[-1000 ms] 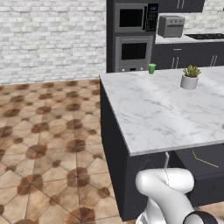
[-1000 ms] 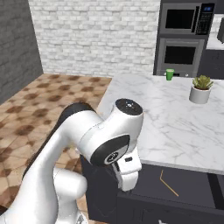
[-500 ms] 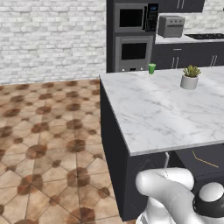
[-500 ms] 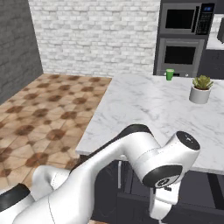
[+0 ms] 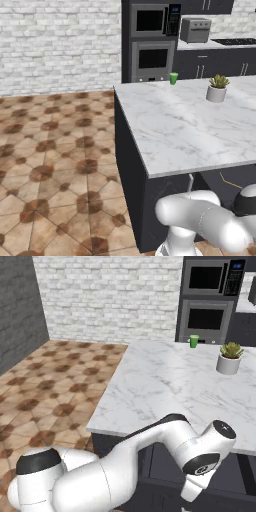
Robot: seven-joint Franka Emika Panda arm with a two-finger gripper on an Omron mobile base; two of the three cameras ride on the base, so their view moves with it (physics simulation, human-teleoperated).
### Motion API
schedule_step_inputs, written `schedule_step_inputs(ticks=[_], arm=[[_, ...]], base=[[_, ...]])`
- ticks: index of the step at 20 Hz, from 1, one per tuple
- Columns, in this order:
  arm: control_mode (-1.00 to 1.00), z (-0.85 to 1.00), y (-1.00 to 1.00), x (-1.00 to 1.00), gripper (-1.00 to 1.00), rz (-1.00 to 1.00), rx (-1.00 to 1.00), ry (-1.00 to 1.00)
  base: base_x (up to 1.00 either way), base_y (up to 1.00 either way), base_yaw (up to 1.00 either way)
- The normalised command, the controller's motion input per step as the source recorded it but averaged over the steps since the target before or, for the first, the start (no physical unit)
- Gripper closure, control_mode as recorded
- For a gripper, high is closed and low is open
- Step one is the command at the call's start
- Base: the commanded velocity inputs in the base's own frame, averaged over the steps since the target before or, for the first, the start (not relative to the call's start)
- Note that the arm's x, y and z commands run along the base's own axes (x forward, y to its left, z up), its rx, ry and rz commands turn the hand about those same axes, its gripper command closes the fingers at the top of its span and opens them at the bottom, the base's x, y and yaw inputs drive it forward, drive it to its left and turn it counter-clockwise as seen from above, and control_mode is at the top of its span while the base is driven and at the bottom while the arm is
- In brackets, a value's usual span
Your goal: Pick up the straw from the right drawer and put it inside the smoothie cup.
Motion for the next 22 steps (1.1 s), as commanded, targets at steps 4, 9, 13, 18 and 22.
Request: schedule_step_inputs(ticks=[4, 9, 13, 18, 22], arm=[[-1.0, -0.08, -0.21, 0.36, -1.0, 0.02, 0.0, 0.01], [-1.0, -0.27, -0.08, 0.19, -1.0, 0.08, -0.02, 0.03], [-1.0, -0.65, -0.05, 0.34, -1.0, 0.09, -0.15, 0.01], [-1.0, -0.25, -0.1, 0.27, -1.0, 0.07, -0.01, 0.0], [-1.0, -0.43, -0.21, 0.14, -1.0, 0.05, 0.0, 0.0]], base=[[0.0, 0.0, 0.0], [0.0, 0.0, 0.0], [0.0, 0.0, 0.0], [0.0, 0.0, 0.0], [0.0, 0.0, 0.0]])
